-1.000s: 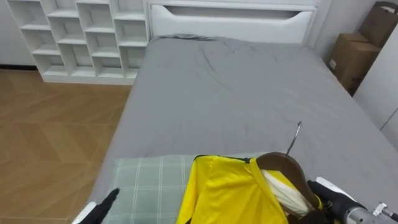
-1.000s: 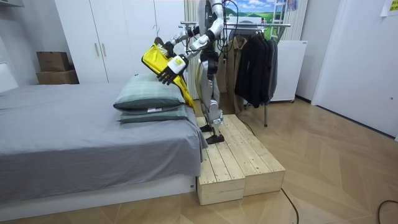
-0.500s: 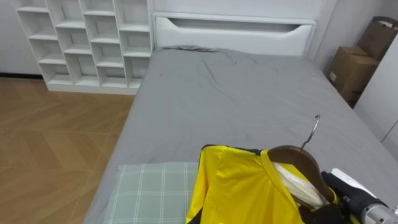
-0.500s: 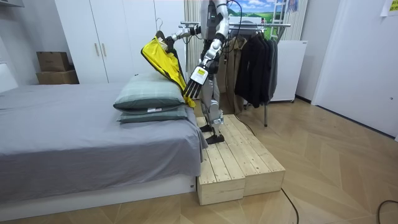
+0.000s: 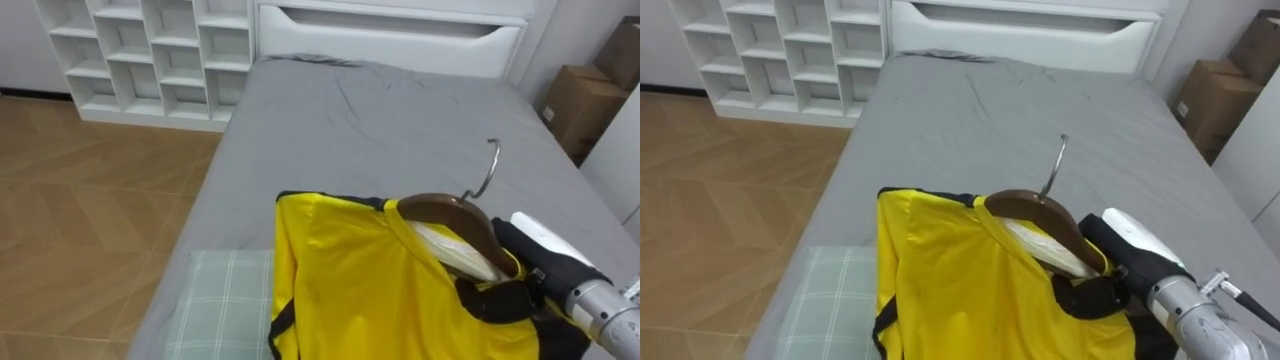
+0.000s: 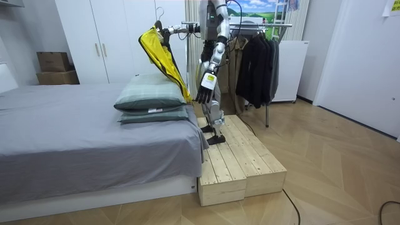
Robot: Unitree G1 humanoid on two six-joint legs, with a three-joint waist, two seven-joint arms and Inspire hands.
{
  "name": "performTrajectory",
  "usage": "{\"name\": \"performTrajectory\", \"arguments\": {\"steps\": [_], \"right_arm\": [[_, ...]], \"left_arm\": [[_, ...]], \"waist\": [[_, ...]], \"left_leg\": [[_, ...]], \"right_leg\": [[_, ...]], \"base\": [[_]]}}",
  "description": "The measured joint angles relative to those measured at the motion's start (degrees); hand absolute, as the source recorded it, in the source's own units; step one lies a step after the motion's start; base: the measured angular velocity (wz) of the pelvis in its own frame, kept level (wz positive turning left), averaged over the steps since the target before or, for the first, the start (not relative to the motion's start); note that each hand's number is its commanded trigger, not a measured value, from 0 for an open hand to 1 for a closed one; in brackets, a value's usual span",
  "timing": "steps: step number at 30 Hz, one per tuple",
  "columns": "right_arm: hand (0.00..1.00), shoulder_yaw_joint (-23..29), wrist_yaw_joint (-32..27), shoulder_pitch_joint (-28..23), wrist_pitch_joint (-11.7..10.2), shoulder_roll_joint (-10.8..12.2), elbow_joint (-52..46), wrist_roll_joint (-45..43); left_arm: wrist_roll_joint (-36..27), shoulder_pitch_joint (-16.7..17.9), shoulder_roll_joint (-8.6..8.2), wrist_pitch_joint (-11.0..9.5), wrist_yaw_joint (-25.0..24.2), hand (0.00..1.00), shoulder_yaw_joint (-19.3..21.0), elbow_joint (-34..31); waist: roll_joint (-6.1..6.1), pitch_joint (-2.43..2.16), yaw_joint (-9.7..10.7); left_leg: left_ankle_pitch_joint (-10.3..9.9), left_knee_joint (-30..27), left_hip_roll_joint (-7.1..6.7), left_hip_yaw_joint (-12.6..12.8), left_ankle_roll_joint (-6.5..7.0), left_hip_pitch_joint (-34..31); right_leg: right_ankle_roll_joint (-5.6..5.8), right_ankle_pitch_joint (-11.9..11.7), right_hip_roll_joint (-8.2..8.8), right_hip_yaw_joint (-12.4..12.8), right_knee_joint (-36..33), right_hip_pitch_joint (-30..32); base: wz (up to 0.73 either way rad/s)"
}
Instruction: Hang clothes
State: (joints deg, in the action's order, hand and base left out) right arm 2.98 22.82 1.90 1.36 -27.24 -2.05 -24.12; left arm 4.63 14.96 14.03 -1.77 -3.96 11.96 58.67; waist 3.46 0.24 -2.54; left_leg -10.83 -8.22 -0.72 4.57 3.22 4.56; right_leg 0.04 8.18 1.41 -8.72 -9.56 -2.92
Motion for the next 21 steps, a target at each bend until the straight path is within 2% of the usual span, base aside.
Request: {"name": "performTrajectory", "arguments": {"steps": [2, 6, 10, 15, 19, 21], "right_arm": [[1.00, -0.02, 0.61, -0.02, 0.09, 0.37, -1.15, -1.28], [1.00, -0.04, 1.59, -0.06, 1.24, 0.97, -1.69, -2.40], [1.00, -0.04, 2.07, -0.80, 1.31, 1.23, -2.42, -3.31], [1.00, -0.16, 2.42, -0.97, 1.32, 2.42, -3.01, -3.61], [1.00, -0.53, 3.10, -0.98, 1.64, 2.62, -3.26, -3.64], [1.00, -0.54, 3.53, -0.98, 1.93, 2.62, -3.29, -3.64]], "left_arm": [[-0.12, -0.17, -0.07, 0.42, 0.01, 0.00, -0.23, 2.93], [-0.14, 0.47, -0.42, 1.63, 0.06, 0.00, -0.40, 4.90], [-0.04, 0.50, -0.80, 2.19, 0.06, 0.00, -0.43, 5.68], [0.00, 0.19, -0.92, 2.61, 0.08, 0.00, -2.38, 5.64], [0.03, -0.36, -0.83, 2.76, 0.10, 0.00, -3.88, 5.42], [0.03, -0.41, -0.83, 2.76, 0.10, 0.00, -4.32, 5.43]], "waist": [[0.05, -0.01, -0.90], [0.30, -0.17, -1.20], [0.38, -0.19, -2.37], [0.68, 0.01, -2.37], [1.49, 0.31, -2.31], [1.85, 0.19, -2.31]], "left_leg": [[-0.01, 0.26, 0.00, 0.23, 0.01, -0.01], [-0.01, 0.35, -0.02, 0.24, 0.01, 0.03], [0.00, 0.34, -0.02, 0.20, 0.01, 0.00], [0.00, 0.26, -0.05, 0.01, 0.00, -0.33], [-0.01, -0.49, -0.09, -0.05, 0.00, -0.76], [-0.01, -0.51, -0.10, -0.08, 0.00, -0.87]], "right_leg": [[0.00, 0.00, 0.00, 0.06, -0.01, -0.06], [0.00, 0.00, 0.02, 0.15, -0.02, -0.07], [0.00, 0.00, -0.03, 0.58, -0.04, -0.14], [0.01, 0.03, -0.03, 0.72, -0.01, -0.08], [0.02, 0.07, -0.02, 0.72, 0.08, 0.08], [0.02, 0.07, -0.02, 0.72, 0.11, 0.16]], "base": [[-0.04], [-0.01], [0.00], [0.00], [0.00], [0.00]]}}
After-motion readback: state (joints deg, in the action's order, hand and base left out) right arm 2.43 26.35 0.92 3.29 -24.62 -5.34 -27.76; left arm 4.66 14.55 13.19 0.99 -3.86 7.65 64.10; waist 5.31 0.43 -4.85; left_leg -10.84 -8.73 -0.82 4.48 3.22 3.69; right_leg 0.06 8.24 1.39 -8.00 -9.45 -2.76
